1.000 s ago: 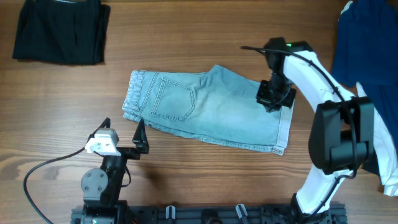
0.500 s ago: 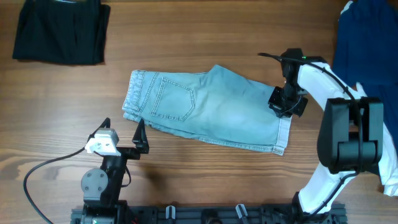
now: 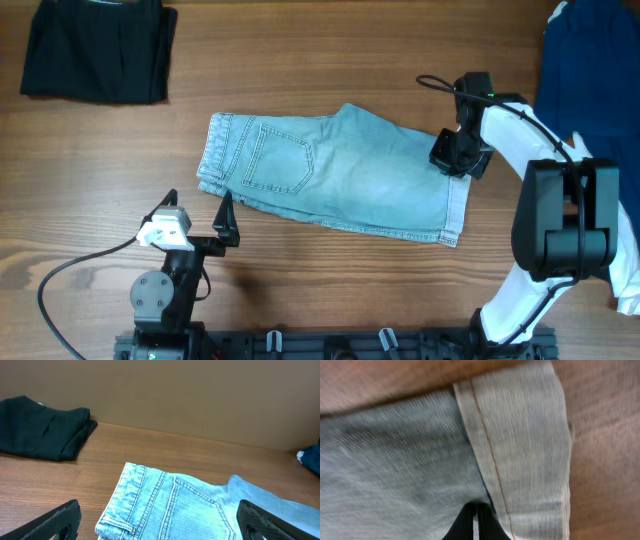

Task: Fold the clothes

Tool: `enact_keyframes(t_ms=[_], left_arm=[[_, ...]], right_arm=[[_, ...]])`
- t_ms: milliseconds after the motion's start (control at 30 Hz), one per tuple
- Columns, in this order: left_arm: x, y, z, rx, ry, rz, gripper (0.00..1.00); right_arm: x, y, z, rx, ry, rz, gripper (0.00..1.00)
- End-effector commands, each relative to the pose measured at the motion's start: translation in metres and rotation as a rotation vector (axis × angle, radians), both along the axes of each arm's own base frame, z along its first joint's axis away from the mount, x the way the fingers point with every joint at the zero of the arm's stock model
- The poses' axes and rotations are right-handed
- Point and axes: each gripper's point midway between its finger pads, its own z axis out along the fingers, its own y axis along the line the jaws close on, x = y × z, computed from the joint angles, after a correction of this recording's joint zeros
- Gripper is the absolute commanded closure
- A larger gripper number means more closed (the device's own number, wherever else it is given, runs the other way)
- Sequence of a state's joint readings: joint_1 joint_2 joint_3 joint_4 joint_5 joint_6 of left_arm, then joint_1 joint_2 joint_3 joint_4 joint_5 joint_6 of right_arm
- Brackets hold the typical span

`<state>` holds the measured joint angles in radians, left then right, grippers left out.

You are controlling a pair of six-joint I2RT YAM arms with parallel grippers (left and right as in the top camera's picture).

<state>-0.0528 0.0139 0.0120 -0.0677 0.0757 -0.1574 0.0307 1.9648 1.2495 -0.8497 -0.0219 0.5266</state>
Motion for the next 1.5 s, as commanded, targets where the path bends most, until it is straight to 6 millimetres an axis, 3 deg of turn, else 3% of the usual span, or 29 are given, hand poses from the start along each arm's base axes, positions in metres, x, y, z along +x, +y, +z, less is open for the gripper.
enact_keyframes(t_ms=[0,467,633,667,700,733,833,900,1000,1067,1200,1333,1467], left_arm=[[0.0,0.002,-0.002,0.019,0.001,0.01,0.0],[0.0,0.002,-0.002,0.019,0.001,0.01,0.0],[0.0,0.002,-0.002,0.02,0.001,0.01,0.0],[0.0,0.002,-0.002,0.02,0.001,0.01,0.0],[0.0,0.002,-0.002,0.02,0.001,0.01,0.0],[0.0,0.002,-0.002,0.02,0.001,0.01,0.0],[0.0,0.002,-0.002,0.02,0.001,0.01,0.0],[0.0,0.002,-0.002,0.02,0.001,0.01,0.0],[0.0,0.002,-0.002,0.02,0.001,0.01,0.0],[0.0,0.002,-0.002,0.02,0.001,0.01,0.0],[0.0,0.002,-0.002,0.02,0.001,0.01,0.0],[0.0,0.002,-0.002,0.02,0.001,0.01,0.0],[0.0,0.002,-0.002,0.02,0.001,0.01,0.0]], right_arm=[[0.014,-0.002,-0.017,0.003,-0.043,-0.041,0.96],[0.106,-0.003,0.006,0.015,-0.425,-0.037,0.96],[0.121,-0.009,0.022,0.014,-0.467,-0.049,0.96],[0.123,-0.009,0.027,0.014,-0.461,-0.048,0.92],[0.125,-0.009,0.034,0.013,-0.459,-0.043,0.83],[0.126,-0.008,0.039,0.012,-0.459,-0.039,0.82],[0.135,-0.002,0.079,0.03,-0.505,-0.004,0.83],[0.14,0.011,0.107,0.082,-0.558,0.048,0.82],[0.142,0.055,0.155,0.215,-0.668,0.204,0.77],[0.137,0.076,0.167,0.274,-0.685,0.251,0.76],[0.123,0.131,0.164,0.417,-0.65,0.35,0.78],[0.107,0.193,0.151,0.536,-0.6,0.447,0.92],[0.098,0.246,0.134,0.598,-0.579,0.504,0.94]])
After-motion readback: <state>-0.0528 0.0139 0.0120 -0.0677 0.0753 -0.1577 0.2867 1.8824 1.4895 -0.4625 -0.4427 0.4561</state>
